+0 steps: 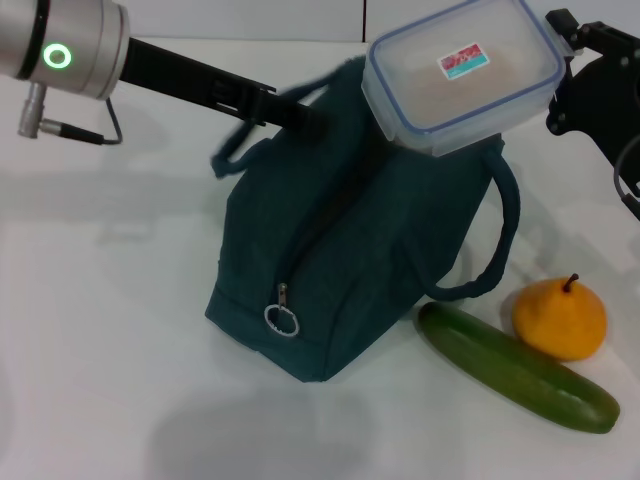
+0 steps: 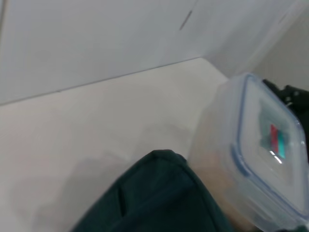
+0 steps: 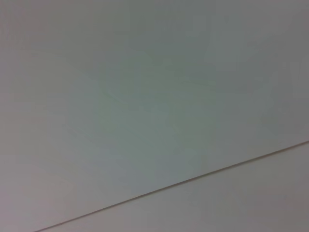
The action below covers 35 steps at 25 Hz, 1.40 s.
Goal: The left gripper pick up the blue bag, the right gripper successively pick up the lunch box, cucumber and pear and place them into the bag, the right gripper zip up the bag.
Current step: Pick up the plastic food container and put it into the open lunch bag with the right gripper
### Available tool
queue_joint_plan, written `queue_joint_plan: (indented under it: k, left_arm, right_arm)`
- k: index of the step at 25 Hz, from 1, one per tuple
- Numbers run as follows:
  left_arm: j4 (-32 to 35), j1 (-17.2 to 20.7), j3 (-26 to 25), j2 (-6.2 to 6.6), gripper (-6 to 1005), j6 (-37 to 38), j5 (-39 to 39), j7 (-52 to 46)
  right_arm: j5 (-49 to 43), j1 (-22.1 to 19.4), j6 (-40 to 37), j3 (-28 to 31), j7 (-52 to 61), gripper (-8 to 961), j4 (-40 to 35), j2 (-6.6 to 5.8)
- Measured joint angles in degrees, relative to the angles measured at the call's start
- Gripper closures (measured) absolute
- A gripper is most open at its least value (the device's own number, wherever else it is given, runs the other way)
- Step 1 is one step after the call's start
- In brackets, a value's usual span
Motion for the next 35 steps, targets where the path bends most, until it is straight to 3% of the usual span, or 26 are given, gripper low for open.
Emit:
queue_joint_plan:
  k: [8,21,28,35]
  left_arm:
    - [5.7,0.9,0.1,-0.22,514,-0.9,1.1,-0.5]
    - [5.1,-0.1,2.7,0.37,550,1.6,3.1,-4.8]
    - [4.8,-1.9,3.2,-0.36,569,1.5,9.7,-6.3]
    - [4.5,-2.9,3.2,-0.01,588,1.5,9.8,-6.1]
  right_arm:
    - [-0.1,-1.0,-1.4,0.0,0.0,832,0.0,0.0]
    - [-0.5,-1.2,-2.0,0.0,0.0,829,0.1,0.0]
    - [-0.8,-1.2,-2.7,0.0,0.0,827,0.3,0.0]
    - [-0.8,-1.7,-3.2,0.0,0.0,826,0.4,0.0]
